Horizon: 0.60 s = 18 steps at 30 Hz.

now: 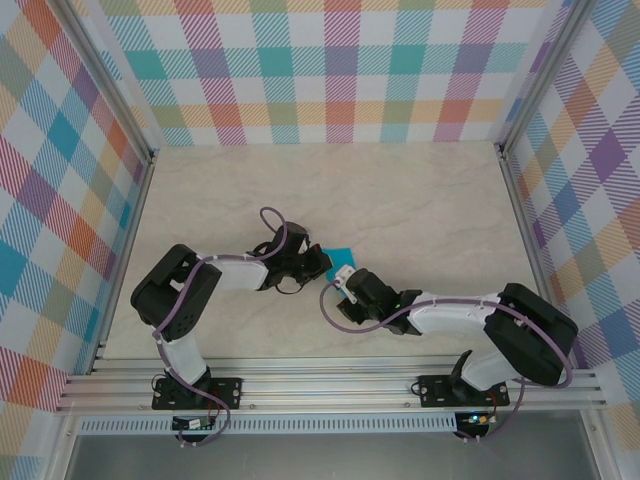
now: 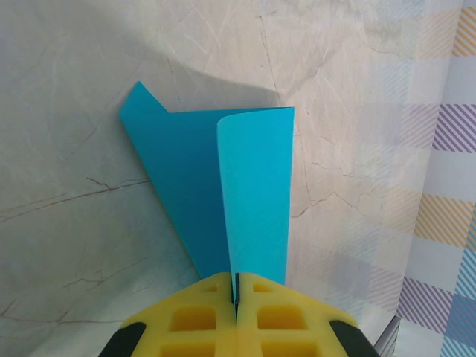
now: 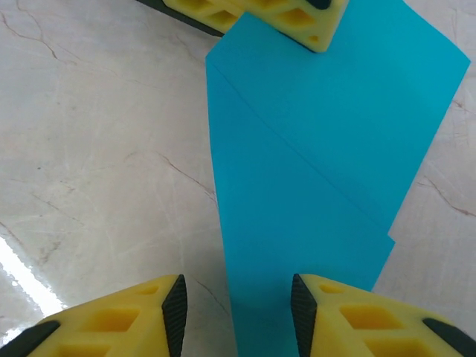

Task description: Fold a paper plane with a square sheet of paper (pick it up from the middle)

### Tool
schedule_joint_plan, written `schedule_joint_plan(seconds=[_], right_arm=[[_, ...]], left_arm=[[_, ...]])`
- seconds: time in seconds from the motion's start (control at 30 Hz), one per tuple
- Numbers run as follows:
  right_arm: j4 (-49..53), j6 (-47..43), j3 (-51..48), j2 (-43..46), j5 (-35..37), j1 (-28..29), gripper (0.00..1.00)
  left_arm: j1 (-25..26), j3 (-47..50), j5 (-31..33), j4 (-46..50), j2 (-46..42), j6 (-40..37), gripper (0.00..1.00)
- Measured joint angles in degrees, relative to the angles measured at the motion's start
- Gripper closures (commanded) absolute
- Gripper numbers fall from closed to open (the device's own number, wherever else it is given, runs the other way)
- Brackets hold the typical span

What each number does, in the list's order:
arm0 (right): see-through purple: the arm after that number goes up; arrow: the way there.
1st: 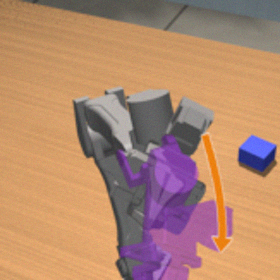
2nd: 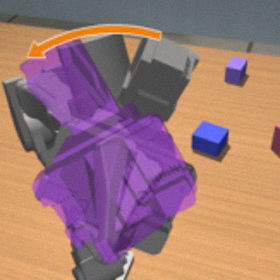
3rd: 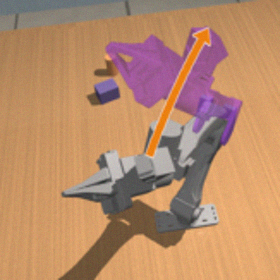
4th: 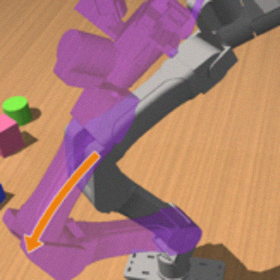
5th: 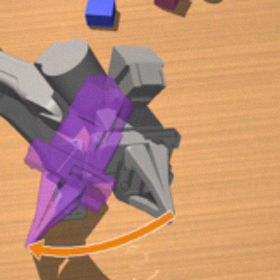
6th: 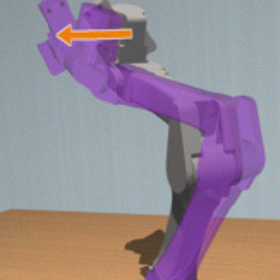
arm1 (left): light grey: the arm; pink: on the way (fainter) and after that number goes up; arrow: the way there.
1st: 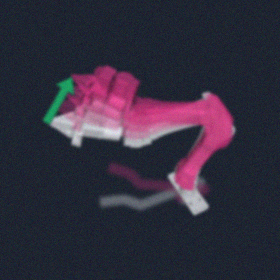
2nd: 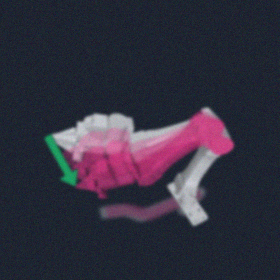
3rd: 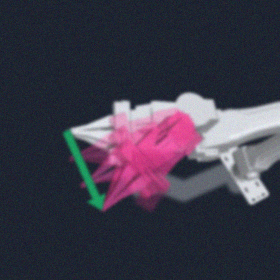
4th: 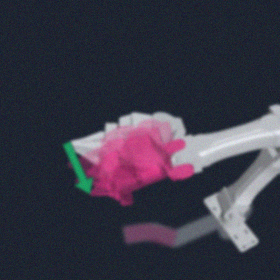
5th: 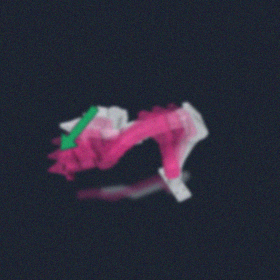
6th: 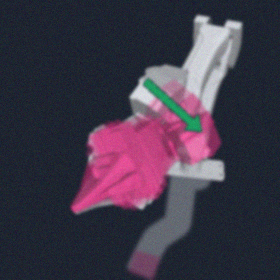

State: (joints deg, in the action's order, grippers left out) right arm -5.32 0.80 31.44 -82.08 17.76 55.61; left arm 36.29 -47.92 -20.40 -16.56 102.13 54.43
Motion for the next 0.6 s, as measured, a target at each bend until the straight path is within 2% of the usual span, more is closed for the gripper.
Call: schedule_joint_plan(seconds=[0.23,0.6], right_arm=[[-2.03,-0.04,-0.28,-0.9,3.76,0.87,0.66],[-2.82,-0.02,-0.72,-1.88,6.08,1.29,0.71]], left_arm=[[0.04,-0.04,0.02,0.26,-0.2,0.0,1.0],[0.07,-0.68,0.09,1.53,-0.72,0.0,1.0]])
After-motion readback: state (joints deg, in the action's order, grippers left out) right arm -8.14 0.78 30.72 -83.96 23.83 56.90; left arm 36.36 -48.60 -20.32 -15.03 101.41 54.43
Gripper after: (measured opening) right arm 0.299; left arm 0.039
